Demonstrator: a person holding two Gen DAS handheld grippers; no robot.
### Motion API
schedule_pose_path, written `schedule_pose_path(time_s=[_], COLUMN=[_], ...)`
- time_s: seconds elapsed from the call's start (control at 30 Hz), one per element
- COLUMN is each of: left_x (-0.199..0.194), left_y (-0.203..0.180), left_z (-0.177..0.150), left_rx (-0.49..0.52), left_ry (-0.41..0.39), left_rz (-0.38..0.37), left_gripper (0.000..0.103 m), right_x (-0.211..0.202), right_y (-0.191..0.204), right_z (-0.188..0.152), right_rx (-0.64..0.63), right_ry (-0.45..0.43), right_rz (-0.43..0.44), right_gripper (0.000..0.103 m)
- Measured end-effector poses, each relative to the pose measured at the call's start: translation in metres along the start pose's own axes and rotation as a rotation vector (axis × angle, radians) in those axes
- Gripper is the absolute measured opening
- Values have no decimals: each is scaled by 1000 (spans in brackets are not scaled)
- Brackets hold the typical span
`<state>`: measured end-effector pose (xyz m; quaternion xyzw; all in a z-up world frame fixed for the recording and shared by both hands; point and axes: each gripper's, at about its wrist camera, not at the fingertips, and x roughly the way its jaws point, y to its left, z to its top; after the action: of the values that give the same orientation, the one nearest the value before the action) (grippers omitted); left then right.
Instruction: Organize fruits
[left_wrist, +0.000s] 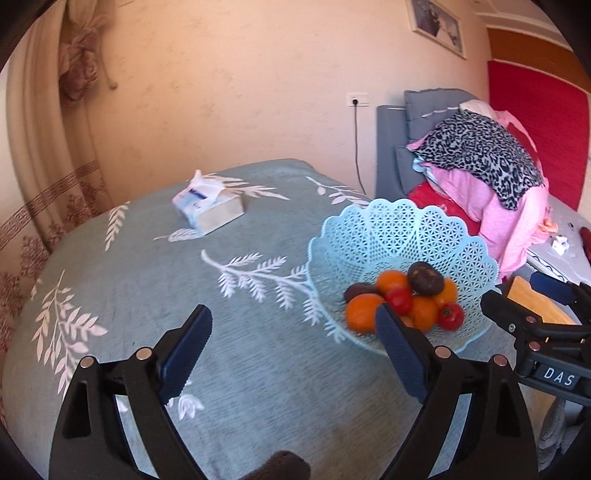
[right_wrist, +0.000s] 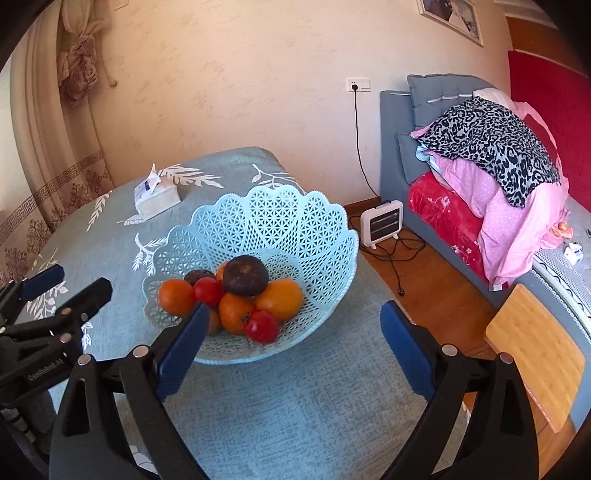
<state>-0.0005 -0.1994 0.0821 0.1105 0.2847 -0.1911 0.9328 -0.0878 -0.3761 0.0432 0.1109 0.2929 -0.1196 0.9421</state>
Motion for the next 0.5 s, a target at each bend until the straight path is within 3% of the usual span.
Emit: schedule_pose_path(time_s=[0.5], left_x=[-24], left_y=[5], left_z=[-14], left_rx=[12], left_ry=[-23], left_rz=[79], left_gripper=[89], right_x=[-10], right_y=[33], right_z=[-13], right_rx=[-114], right_ry=[-33], right_rz=[-3], right_gripper=[97])
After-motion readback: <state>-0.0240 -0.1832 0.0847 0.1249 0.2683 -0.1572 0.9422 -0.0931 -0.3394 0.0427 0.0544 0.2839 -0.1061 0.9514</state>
